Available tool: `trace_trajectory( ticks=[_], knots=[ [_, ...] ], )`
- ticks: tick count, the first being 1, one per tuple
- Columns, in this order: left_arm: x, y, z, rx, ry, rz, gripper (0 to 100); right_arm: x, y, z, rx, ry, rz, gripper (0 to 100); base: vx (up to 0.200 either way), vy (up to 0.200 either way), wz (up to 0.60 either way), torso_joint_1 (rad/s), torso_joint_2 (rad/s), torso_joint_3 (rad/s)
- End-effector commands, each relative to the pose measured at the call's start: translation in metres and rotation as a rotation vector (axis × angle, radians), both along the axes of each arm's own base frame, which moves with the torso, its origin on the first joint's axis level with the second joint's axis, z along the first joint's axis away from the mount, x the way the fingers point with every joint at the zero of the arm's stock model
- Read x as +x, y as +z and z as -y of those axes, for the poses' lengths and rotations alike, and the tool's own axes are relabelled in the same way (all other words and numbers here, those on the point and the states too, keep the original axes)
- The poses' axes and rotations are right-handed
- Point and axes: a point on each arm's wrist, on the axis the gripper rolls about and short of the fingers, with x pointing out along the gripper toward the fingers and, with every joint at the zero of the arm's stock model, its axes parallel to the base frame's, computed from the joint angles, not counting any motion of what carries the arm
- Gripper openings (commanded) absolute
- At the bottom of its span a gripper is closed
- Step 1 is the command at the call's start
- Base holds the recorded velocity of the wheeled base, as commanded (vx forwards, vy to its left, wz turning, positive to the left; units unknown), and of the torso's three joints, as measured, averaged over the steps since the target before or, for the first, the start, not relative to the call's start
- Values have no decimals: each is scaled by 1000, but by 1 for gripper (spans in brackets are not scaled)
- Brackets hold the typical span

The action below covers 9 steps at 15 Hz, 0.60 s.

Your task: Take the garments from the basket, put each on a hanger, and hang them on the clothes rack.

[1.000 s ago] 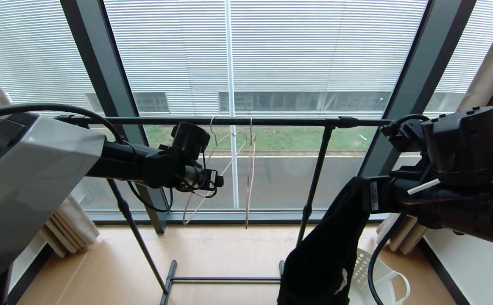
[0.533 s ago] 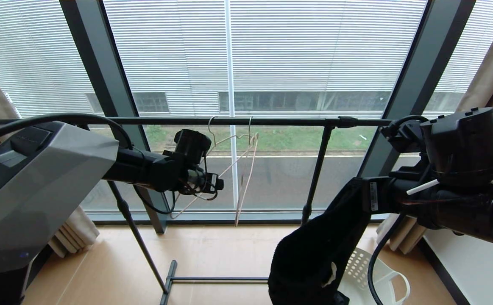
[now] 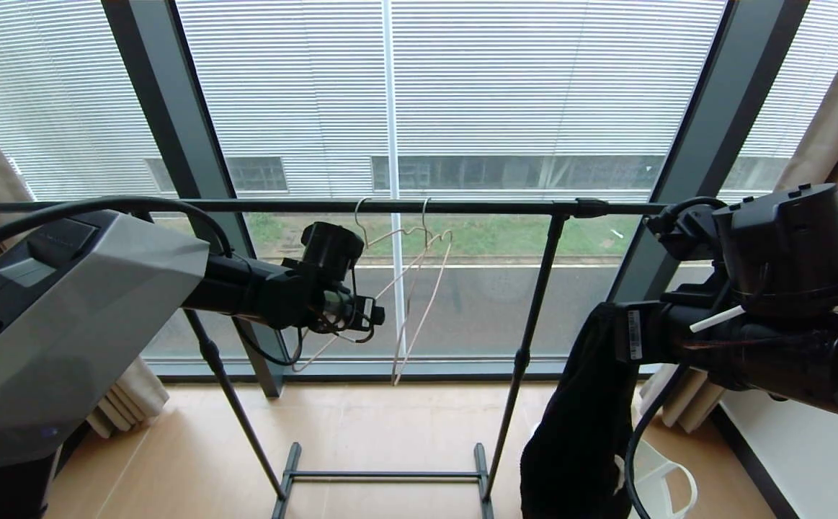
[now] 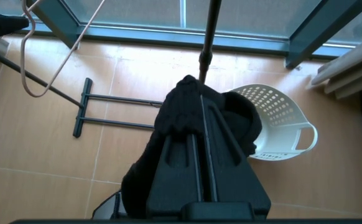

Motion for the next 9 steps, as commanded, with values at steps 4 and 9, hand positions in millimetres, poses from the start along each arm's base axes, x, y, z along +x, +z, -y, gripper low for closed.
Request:
trace_trajectory(
  ticks=[4,9],
  knots=[
    [3,1,-6,-1,15,4,100,0,0,0,0,0,0,0,0,0,0,0,0,0],
    [5,-1,-9,2,27,1,0,-1,-1,0,-2,2,-4,0,0,0,0,0,0,0]
  ],
)
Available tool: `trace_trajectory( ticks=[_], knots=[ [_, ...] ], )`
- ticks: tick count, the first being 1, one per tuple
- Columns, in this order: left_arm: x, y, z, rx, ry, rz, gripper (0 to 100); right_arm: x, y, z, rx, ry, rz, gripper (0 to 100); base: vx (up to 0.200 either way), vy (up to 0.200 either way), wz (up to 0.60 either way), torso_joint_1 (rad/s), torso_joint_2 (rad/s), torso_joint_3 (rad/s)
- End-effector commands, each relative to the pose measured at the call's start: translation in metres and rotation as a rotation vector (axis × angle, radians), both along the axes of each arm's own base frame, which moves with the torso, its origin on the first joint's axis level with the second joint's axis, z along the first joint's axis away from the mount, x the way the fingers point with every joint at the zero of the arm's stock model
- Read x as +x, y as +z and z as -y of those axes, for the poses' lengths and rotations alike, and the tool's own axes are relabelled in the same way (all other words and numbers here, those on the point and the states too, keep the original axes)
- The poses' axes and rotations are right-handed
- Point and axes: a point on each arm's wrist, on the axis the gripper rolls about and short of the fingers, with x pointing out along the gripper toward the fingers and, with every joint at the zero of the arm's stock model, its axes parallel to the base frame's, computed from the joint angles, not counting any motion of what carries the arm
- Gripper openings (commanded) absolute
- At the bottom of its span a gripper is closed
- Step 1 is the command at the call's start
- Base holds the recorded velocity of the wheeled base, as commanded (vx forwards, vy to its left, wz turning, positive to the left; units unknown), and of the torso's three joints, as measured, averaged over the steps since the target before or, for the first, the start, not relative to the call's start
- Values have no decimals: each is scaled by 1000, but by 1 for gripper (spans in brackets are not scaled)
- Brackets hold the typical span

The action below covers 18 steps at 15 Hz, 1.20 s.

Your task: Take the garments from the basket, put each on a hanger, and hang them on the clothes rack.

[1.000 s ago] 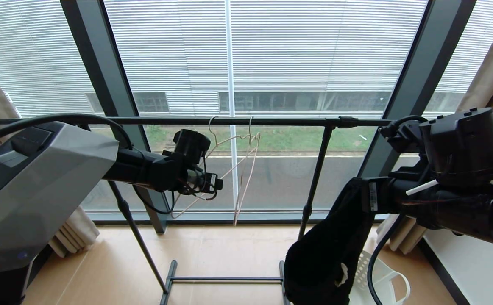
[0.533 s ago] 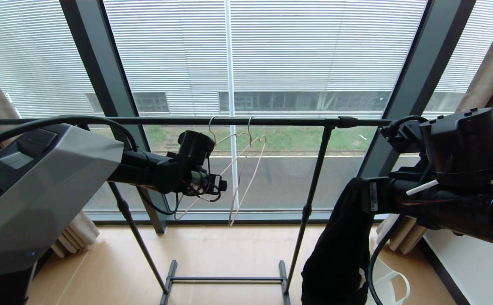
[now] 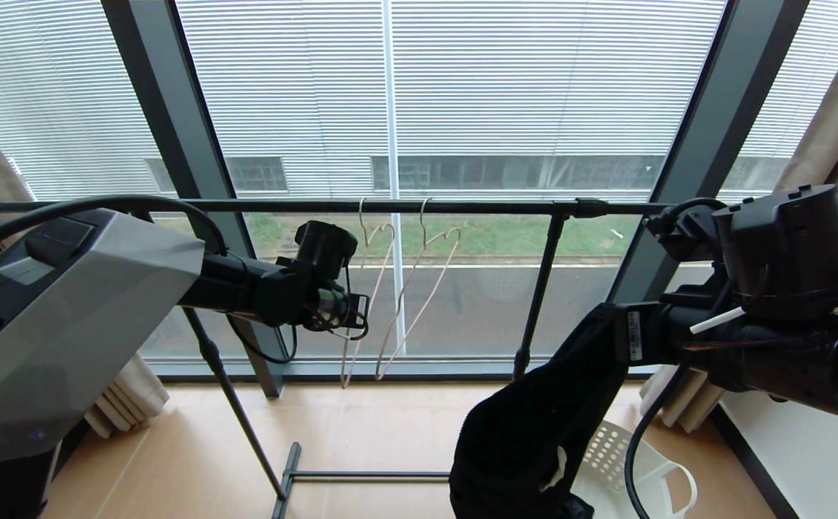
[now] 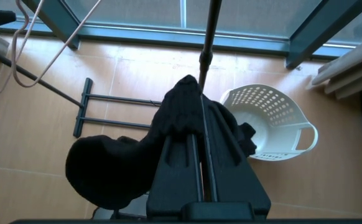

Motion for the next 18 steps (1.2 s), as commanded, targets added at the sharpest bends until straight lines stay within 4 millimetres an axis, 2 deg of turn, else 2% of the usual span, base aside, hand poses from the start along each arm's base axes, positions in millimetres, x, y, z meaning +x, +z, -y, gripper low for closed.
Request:
trace_trajectory(
  ticks=[1,7,11,14,18],
  knots=[
    [0,-2,2,2,-3,-2,0,-1,-2,0,-2,1,-4,0,0,0,0,0,0,0],
    [1,3,1,-10,1,23,0,-1,-1,0,-3,0,-3,0,0,0,0,0,0,0],
    [-10,30,-1,-29,-5,71,0,-1,0,0,-1,0,-1,0,0,0,0,0,0,0],
    [-36,47,-1,-30,-32,76,0,-1,0,0,0,0,2,0,0,0,0,0,0,0],
    [-67,59,-11,-13,-48,63,0,-2,1,1,1,-2,5,0,0,0,0,0,0,0]
  ],
)
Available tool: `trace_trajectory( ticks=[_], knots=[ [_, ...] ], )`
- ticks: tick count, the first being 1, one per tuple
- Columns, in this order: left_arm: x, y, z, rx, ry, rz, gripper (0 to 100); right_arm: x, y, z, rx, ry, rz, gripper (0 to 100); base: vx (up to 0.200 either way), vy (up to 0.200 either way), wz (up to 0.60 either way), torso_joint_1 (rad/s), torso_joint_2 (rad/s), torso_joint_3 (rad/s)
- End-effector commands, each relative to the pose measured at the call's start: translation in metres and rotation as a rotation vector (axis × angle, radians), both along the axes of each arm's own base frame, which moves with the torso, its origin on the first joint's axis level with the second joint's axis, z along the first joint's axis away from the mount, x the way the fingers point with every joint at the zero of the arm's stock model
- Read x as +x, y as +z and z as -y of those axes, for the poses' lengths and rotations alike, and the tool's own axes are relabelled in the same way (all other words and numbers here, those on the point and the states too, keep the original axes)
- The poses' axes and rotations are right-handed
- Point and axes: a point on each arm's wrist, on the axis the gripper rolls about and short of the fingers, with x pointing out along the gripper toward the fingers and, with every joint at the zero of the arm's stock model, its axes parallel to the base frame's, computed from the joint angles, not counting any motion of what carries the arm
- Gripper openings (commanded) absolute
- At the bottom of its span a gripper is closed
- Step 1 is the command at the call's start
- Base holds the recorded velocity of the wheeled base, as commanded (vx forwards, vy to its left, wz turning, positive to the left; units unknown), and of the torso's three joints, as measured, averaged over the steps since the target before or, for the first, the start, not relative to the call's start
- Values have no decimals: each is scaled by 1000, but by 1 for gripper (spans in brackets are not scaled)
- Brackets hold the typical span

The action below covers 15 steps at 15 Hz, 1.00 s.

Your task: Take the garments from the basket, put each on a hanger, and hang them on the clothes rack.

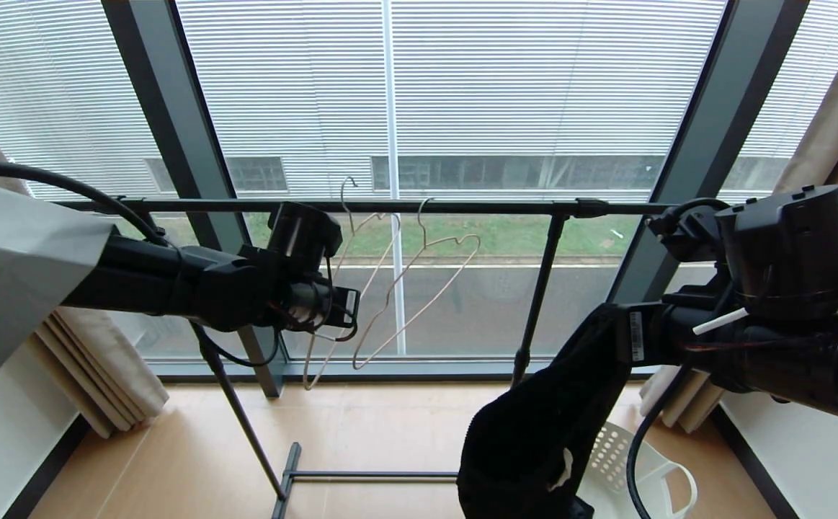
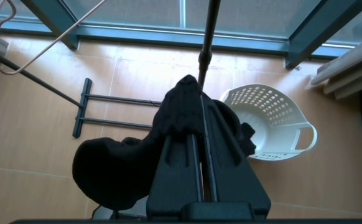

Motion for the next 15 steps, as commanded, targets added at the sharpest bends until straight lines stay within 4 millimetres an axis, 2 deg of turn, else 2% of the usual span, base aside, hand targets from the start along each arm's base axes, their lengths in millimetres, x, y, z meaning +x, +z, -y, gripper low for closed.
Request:
trace_trajectory(
  ticks=[1,8,10,11,15],
  knots=[
    [-24,21,-9,-7,-9,29,0,-1,0,0,1,1,1,0,0,0,0,0,0,0],
    [-84,30,-30,-14,-30,41,0,0,0,-1,-1,2,-1,0,0,0,0,0,0,0],
    [-97,29,-35,4,-48,43,0,0,-1,-1,-2,2,-3,0,0,0,0,0,0,0],
    [-115,28,-43,50,-90,42,0,0,-1,-1,-2,2,-3,0,0,0,0,0,0,0],
    [-145,20,-56,93,-153,73,0,0,-2,-2,-4,5,-6,0,0,0,0,0,0,0]
  ],
)
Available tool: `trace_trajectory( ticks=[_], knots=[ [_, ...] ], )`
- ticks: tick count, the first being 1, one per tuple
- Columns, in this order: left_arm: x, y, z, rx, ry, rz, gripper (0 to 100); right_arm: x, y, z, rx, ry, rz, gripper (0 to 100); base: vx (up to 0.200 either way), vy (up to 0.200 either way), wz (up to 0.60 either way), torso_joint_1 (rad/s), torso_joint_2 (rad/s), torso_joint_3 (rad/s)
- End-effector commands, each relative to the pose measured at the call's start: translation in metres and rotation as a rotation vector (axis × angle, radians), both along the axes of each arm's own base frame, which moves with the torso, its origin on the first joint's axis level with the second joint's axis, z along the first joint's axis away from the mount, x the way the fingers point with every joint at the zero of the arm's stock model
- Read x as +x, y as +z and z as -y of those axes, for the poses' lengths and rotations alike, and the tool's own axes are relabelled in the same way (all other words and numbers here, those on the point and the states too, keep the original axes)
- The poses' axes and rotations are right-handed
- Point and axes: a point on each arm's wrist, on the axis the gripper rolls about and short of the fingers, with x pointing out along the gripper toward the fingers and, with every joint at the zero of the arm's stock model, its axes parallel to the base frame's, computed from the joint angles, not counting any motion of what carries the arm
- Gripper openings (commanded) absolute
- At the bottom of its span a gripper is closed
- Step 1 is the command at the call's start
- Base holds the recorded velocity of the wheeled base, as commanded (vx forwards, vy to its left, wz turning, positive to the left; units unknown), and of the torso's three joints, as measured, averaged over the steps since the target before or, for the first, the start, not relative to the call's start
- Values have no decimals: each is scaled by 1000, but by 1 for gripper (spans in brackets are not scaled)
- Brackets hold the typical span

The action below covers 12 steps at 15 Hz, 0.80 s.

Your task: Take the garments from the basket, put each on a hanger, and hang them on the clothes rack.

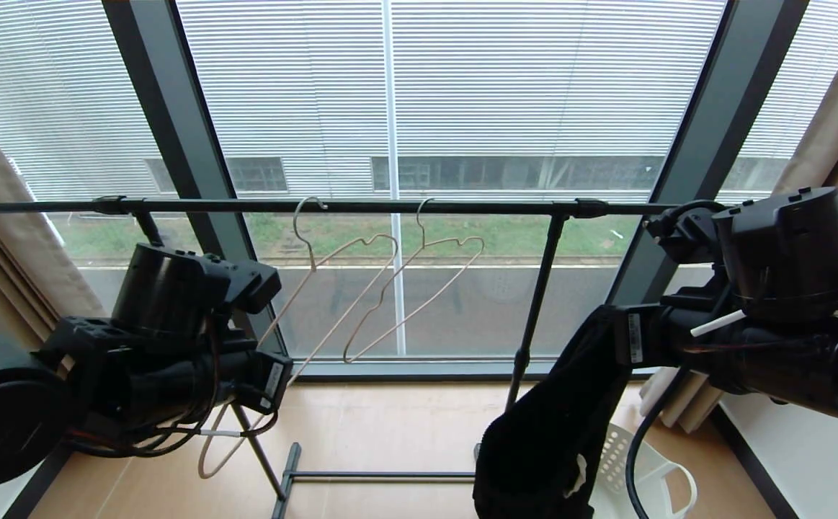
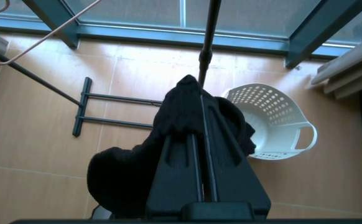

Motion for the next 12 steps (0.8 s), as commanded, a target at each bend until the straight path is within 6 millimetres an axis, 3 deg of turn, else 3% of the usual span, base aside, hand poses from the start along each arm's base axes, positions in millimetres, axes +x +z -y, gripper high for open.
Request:
trace_trajectory(
  ticks=[1,8,12],
  knots=[
    [-22,2,-9,-19,-35,36,0,0,-1,-1,-3,1,-5,0,0,0,0,0,0,0],
    [-70,-28,-21,-175,-230,127,0,4,-5,-3,-23,0,-15,0,0,0,0,0,0,0],
    [-89,-32,-21,-254,-395,124,0,12,16,-4,-158,5,77,0,0,0,0,0,0,0]
  ],
)
